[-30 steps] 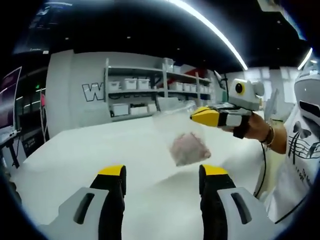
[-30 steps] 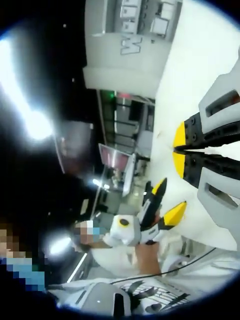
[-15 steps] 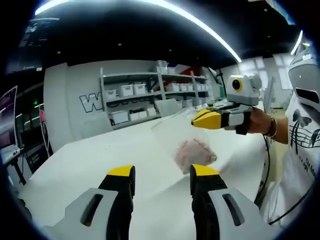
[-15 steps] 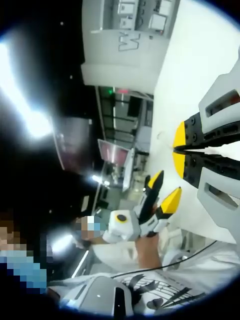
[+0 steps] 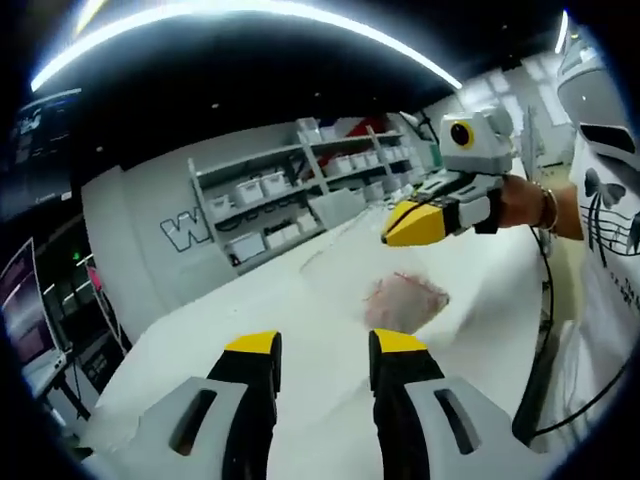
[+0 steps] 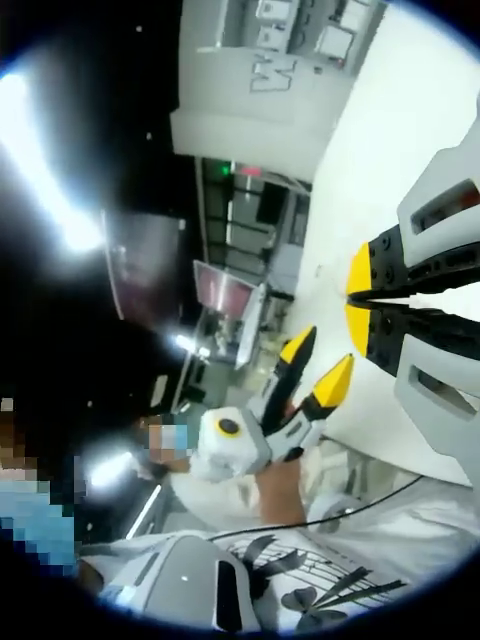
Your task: Open the resealable bag by pulling the two sides of the seal apart until the entire bag opening is separated and visibly accessible.
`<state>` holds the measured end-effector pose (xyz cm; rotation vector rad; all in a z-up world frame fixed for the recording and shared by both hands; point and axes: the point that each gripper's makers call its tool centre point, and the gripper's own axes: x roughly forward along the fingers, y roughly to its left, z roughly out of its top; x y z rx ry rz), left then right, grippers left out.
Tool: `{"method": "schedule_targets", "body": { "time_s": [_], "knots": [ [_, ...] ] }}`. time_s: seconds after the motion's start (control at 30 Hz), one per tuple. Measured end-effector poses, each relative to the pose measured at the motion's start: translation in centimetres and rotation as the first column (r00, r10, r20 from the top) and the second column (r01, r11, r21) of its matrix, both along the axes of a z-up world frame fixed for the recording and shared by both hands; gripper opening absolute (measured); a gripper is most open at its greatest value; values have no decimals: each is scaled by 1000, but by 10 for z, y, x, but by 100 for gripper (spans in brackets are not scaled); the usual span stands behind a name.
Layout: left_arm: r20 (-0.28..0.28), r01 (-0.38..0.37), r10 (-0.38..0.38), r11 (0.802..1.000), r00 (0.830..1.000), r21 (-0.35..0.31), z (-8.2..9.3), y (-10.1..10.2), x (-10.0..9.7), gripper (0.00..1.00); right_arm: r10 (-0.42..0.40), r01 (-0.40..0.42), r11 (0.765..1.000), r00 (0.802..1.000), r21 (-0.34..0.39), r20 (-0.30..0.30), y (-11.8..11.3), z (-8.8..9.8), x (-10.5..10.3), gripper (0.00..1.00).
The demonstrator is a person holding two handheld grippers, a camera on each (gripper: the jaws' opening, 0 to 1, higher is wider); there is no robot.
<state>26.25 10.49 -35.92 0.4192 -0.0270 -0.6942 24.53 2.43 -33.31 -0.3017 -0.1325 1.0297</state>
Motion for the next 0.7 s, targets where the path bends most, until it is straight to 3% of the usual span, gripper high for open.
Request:
{"method": "schedule_targets", "body": {
  "time_s": [0.17,0.4,0.5,0.63,0.7],
  "knots": [
    [47,-2,1,1000,999,22,9,0,-3,33,15,-11,997,999,-76,51,5,-4,-4,0],
    [121,-4,-11,992,993,123,16,5,-14,32,113,-87,974,987,-208,117,25,-19,-23,0],
    [153,4,-34,982,988,190,16,6,-21,31,147,-113,962,982,-250,122,34,-27,-29,0],
    [205,13,-78,953,976,304,13,3,-32,29,174,-137,950,978,-279,113,43,-35,-32,0],
    [203,13,-81,949,976,313,11,1,-35,29,187,-152,947,977,-282,102,47,-38,-34,0]
  ]
}}
